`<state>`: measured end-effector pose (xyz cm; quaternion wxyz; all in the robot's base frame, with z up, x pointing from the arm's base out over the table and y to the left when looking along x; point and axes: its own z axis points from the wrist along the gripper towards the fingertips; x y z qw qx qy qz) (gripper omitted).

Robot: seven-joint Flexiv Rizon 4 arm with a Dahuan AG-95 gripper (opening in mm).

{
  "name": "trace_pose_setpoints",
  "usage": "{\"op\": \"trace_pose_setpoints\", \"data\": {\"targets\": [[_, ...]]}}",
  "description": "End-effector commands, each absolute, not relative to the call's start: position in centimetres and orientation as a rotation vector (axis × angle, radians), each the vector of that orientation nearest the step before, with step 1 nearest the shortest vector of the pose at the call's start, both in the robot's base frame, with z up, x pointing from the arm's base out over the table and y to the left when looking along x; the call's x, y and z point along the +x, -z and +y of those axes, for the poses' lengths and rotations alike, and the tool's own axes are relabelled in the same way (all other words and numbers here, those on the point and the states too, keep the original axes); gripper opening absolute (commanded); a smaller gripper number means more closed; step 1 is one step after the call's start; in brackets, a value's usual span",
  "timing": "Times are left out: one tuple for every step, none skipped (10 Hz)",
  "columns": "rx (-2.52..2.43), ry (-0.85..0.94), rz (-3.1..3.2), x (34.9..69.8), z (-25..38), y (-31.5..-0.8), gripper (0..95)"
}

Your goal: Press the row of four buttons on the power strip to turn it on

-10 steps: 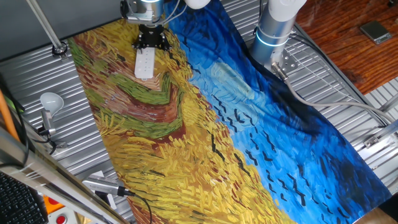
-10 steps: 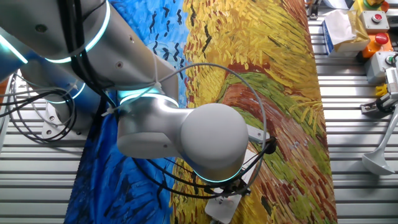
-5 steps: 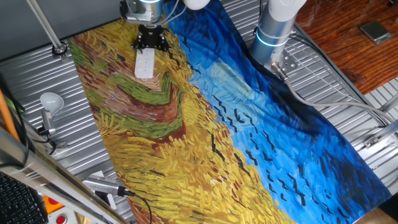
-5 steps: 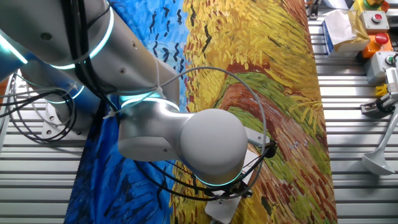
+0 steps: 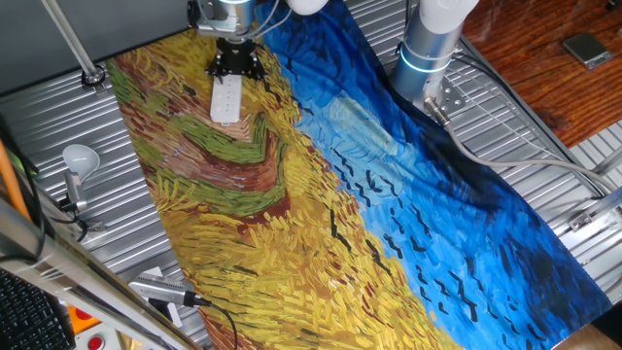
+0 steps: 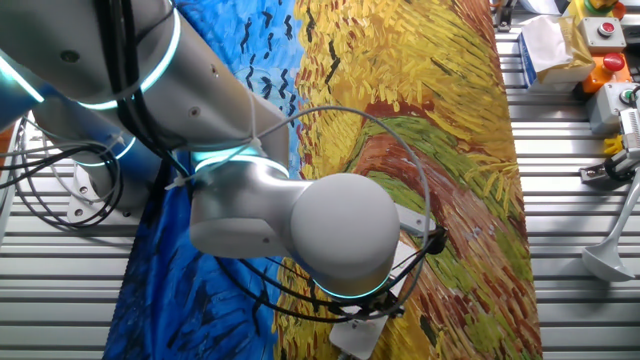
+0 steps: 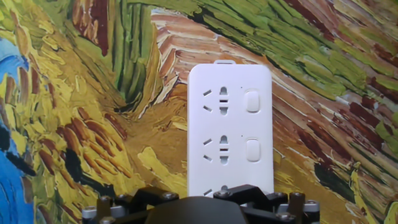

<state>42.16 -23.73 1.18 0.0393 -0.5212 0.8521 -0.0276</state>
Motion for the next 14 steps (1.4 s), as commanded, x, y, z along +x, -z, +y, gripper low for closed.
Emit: {"op": "trace_pose_setpoints", "data": {"targets": [[-1.597, 0.075, 2.617, 42.0, -23.6, -2.5, 95.0], [-1.598, 0.077, 2.621, 41.9, -23.5, -3.0, 95.0], [-1.599, 0.068, 2.619, 41.9, -23.5, -3.4, 95.0], [-1.624, 0.061, 2.608, 41.7, -23.4, -4.3, 95.0], [-1.639, 0.079, 2.614, 41.5, -23.5, -5.8, 95.0], [-1.651, 0.101, 2.618, 41.2, -23.8, -6.7, 95.0], [-1.675, 0.119, 2.622, 41.2, -23.8, -6.7, 95.0], [-1.673, 0.124, 2.630, 41.2, -23.8, -6.7, 95.0], [-1.668, 0.122, 2.642, 41.2, -23.8, -6.7, 95.0], [-1.674, 0.134, 2.653, 41.2, -23.8, -6.7, 95.0], [-1.680, 0.143, 2.659, 41.2, -23.8, -6.7, 95.0], [-1.675, 0.145, 2.662, 41.3, -23.7, -6.6, 95.0], [-1.655, 0.128, 2.665, 42.2, -22.6, -5.9, 95.0], [-1.630, 0.118, 2.675, 43.0, -21.7, -5.4, 95.0]]}}
